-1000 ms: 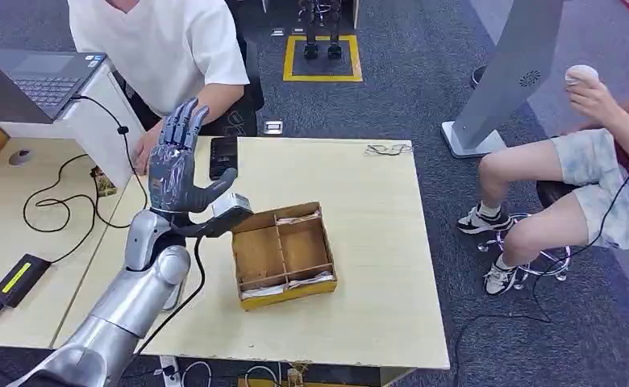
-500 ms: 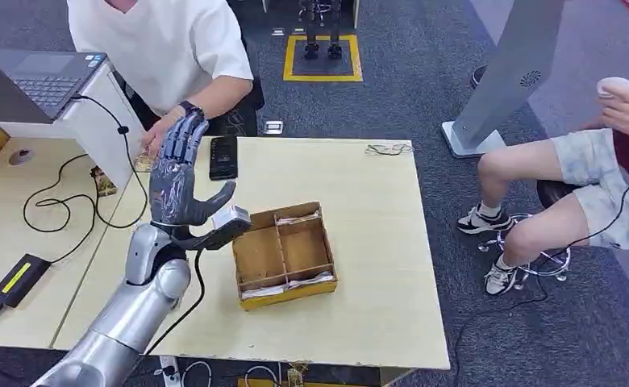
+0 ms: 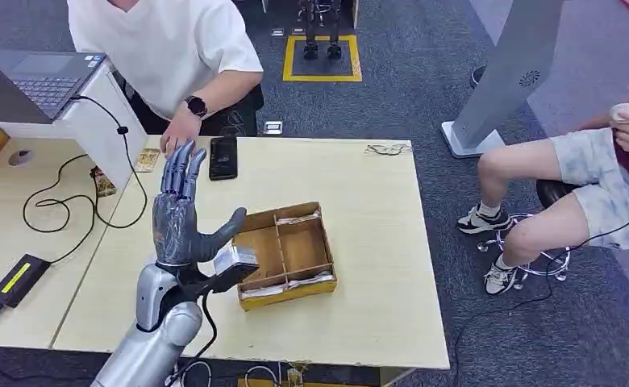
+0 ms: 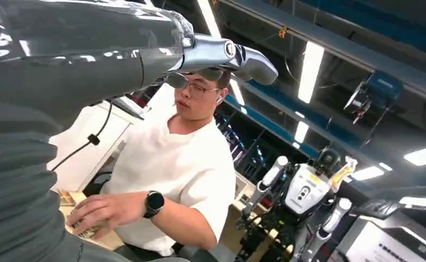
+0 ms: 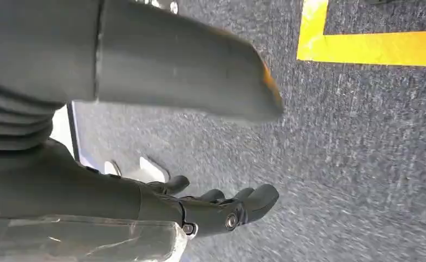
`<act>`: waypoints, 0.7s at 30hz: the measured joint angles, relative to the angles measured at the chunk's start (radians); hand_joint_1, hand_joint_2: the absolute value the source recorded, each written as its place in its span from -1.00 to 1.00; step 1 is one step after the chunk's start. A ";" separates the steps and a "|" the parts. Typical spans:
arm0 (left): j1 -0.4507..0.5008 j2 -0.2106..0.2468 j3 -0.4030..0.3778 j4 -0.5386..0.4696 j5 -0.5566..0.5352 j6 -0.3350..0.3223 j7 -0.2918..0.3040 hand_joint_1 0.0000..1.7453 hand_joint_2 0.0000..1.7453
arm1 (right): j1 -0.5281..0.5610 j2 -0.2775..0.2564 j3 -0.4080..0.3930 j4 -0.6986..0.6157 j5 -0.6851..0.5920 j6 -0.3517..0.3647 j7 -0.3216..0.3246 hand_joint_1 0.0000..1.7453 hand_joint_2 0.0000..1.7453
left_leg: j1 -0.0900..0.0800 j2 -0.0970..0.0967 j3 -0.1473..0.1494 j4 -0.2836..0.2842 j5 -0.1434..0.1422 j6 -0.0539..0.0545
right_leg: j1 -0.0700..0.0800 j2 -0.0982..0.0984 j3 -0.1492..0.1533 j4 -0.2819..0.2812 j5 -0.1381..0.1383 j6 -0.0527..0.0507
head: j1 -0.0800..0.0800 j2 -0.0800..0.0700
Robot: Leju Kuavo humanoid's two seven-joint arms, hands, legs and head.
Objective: Pass the card to the sensor for recognition and then transmit it.
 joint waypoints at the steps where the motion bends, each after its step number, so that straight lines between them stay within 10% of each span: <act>1: 0.013 -0.006 0.000 -0.013 -0.001 0.004 -0.008 -1.00 1.00 | 0.004 0.004 -0.008 -0.011 -0.009 -0.003 0.000 -1.00 -1.00 | 0.000 0.000 0.000 0.000 0.000 0.000 | 0.000 0.000 0.000 0.000 0.000 0.000 | 0.000 0.000; 9: 0.136 -0.030 -0.004 -0.082 -0.011 0.012 -0.040 -1.00 1.00 | 0.042 0.060 -0.069 -0.132 0.011 0.057 -0.012 -1.00 -1.00 | 0.000 0.000 0.000 0.000 0.000 0.000 | 0.000 0.000 0.000 0.000 0.000 0.000 | 0.000 0.000; 10: 0.147 -0.030 -0.004 -0.087 -0.008 0.012 -0.046 -1.00 1.00 | 0.043 0.066 -0.074 -0.143 0.011 0.059 -0.012 -1.00 1.00 | 0.000 0.000 0.000 0.000 0.000 0.000 | 0.000 0.000 0.000 0.000 0.000 0.000 | 0.000 0.000; 21: 0.203 -0.040 -0.004 -0.125 0.023 0.013 -0.066 -1.00 1.00 | 0.051 0.132 -0.148 -0.258 0.046 0.121 -0.013 -1.00 1.00 | 0.000 0.000 0.000 0.000 0.000 0.000 | 0.000 0.000 0.000 0.000 0.000 0.000 | 0.000 0.000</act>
